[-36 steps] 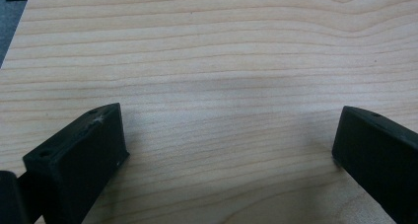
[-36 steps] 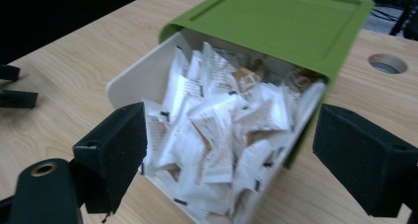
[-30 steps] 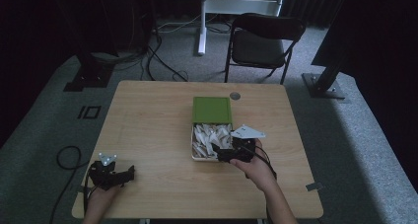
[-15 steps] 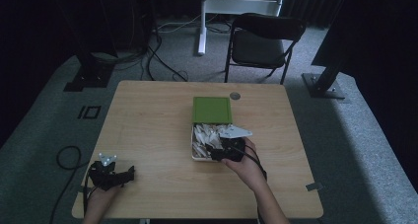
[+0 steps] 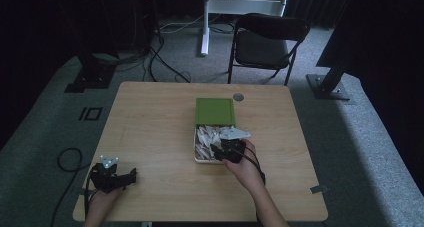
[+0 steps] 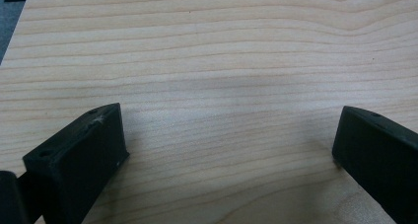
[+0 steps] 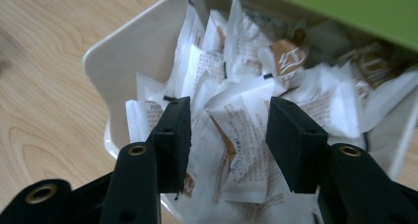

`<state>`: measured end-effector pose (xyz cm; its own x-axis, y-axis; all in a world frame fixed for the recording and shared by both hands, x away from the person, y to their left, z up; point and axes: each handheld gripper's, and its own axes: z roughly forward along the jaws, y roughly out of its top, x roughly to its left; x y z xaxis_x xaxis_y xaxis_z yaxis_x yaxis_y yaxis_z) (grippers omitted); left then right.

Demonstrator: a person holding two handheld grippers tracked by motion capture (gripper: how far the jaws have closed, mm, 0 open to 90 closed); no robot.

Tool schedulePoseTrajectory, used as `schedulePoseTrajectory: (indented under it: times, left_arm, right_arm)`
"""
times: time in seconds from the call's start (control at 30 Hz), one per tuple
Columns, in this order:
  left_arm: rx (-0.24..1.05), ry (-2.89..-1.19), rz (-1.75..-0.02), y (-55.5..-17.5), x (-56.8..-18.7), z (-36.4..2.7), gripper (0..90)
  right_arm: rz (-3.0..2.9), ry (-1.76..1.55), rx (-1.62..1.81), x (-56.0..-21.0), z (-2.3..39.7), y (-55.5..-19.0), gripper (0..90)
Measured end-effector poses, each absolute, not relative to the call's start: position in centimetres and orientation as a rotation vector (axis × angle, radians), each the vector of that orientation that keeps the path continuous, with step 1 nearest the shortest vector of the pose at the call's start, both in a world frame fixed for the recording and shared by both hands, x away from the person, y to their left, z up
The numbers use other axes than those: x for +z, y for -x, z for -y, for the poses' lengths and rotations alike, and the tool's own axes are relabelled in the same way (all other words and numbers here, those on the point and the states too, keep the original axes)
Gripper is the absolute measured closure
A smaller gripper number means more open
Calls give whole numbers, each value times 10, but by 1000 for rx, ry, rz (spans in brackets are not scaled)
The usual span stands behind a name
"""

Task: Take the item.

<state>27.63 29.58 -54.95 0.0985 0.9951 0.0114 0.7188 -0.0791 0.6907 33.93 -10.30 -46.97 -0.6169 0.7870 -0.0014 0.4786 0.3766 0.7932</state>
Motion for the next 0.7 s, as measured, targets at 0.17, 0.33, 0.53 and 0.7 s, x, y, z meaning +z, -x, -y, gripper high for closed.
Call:
schedulePoseTrajectory:
  times: [0.17,0.33,0.53,0.7]
  left_arm:
    - [683,-1856,-1673,-276,-549,-296,7]
    - [683,-1856,-1673,-276,-550,-296,7]
    - [683,-1856,-1673,-276,-549,-296,7]
    - [683,-1856,-1673,-276,-549,-296,7]
  right_arm:
    - [-2266,-1108,1079,-474,103,-342,555]
    - [-2288,-1080,1034,-478,100,-343,563]
    - [-2298,-1065,1009,-479,99,-344,574]
    - [-2302,-1059,989,-477,100,-345,668]
